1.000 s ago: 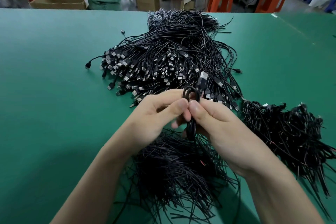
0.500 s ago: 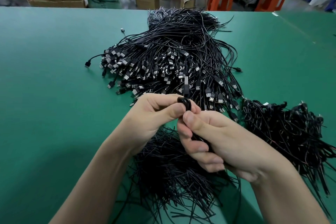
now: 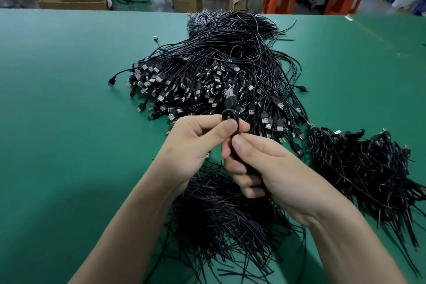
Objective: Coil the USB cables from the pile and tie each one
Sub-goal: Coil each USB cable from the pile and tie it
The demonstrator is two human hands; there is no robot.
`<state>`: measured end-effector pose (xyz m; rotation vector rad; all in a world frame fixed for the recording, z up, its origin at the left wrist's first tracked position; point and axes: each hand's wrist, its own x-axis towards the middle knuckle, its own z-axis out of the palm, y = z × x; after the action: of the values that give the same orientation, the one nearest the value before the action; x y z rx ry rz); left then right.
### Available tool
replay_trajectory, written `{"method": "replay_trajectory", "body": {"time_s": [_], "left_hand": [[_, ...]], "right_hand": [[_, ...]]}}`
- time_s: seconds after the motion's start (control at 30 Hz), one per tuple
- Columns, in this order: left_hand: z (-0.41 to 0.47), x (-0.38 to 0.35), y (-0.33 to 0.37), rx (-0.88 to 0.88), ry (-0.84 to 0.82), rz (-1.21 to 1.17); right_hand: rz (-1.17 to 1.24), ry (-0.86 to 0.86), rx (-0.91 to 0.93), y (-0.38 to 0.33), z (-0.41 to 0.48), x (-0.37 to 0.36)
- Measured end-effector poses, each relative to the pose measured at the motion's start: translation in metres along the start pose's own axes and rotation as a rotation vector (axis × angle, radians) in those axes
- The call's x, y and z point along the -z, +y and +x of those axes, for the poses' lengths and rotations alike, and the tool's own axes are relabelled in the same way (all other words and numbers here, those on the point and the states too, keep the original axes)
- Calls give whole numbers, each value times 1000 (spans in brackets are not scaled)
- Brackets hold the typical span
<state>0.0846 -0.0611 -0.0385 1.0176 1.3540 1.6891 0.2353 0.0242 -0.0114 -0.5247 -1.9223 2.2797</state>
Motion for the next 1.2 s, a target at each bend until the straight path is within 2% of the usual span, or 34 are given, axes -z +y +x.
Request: {"method": "replay_trajectory", "body": {"time_s": [0.17, 0.27, 0.33, 0.4, 0.5, 0.63, 0.77, 0.87, 1.0, 1.2], "left_hand": [[-1, 0, 7, -26, 41, 89], [-2, 13, 17, -109, 43, 416], [-5, 22, 24, -112, 27, 788], [-10, 25, 35, 67, -131, 1116], [-13, 18, 42, 362, -300, 1340], [-8, 8, 39, 441, -346, 1461], [-10, 9, 35, 377, -352, 1459], [-12, 17, 36, 222, -335, 1342], [-13, 18, 37, -29, -221, 891], [-7, 2, 31, -65, 13, 350]], "right_hand": [[-141, 82, 78, 3, 4, -4], [-317, 214, 178, 3, 6, -2], [-432, 316, 206, 2, 7, 3], [-467, 372, 215, 2, 6, 6], [-452, 390, 224, 1, 5, 7], [-454, 366, 219, 1, 5, 8], [-452, 340, 226, 2, 5, 8], [-422, 322, 237, 2, 5, 10], [-318, 273, 241, 1, 5, 13], [-199, 157, 261, -2, 1, 8]]}}
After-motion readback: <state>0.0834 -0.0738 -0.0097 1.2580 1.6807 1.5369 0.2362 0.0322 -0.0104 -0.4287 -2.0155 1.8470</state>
